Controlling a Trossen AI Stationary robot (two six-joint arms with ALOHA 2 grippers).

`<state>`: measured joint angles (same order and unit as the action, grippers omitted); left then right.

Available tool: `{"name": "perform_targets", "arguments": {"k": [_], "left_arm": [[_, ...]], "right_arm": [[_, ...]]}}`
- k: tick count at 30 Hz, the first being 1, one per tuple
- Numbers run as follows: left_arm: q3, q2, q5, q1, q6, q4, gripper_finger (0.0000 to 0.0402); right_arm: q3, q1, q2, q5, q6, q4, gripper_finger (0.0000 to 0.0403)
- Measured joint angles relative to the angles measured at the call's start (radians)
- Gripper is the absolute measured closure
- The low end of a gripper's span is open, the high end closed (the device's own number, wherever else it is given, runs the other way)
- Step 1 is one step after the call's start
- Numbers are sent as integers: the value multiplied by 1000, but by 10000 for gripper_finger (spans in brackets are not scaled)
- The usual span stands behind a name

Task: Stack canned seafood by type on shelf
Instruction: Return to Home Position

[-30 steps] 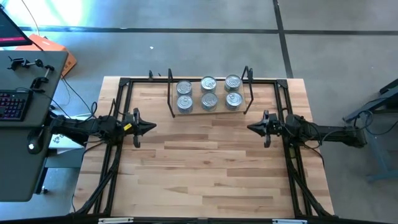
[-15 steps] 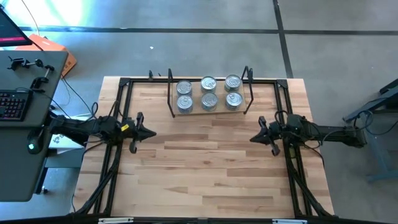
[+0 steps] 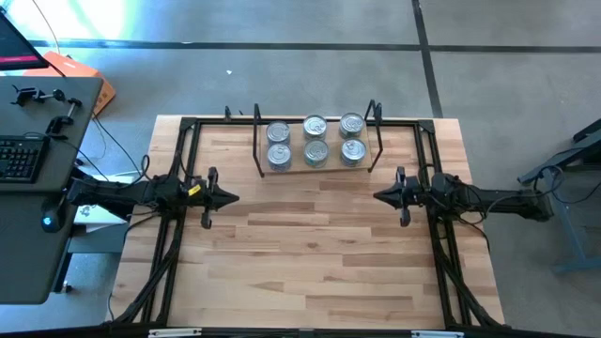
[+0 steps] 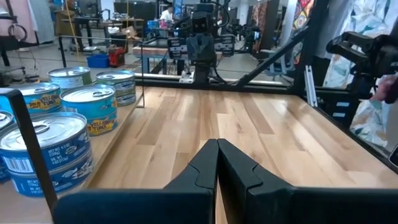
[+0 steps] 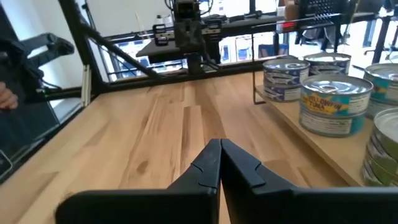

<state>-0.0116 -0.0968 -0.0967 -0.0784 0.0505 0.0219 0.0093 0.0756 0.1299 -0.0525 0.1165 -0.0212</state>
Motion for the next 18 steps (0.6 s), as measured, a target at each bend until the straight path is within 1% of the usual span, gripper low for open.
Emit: {"name": "perform_targets", "arguments": {"k": [3, 18], "left_arm": [[0, -5, 0, 0, -1, 0, 401], [0, -5, 0, 0, -2, 0, 401]], "right_arm": [[0, 0, 0, 0, -20, 0, 403], [0, 0, 0, 0, -20, 1, 403]]}}
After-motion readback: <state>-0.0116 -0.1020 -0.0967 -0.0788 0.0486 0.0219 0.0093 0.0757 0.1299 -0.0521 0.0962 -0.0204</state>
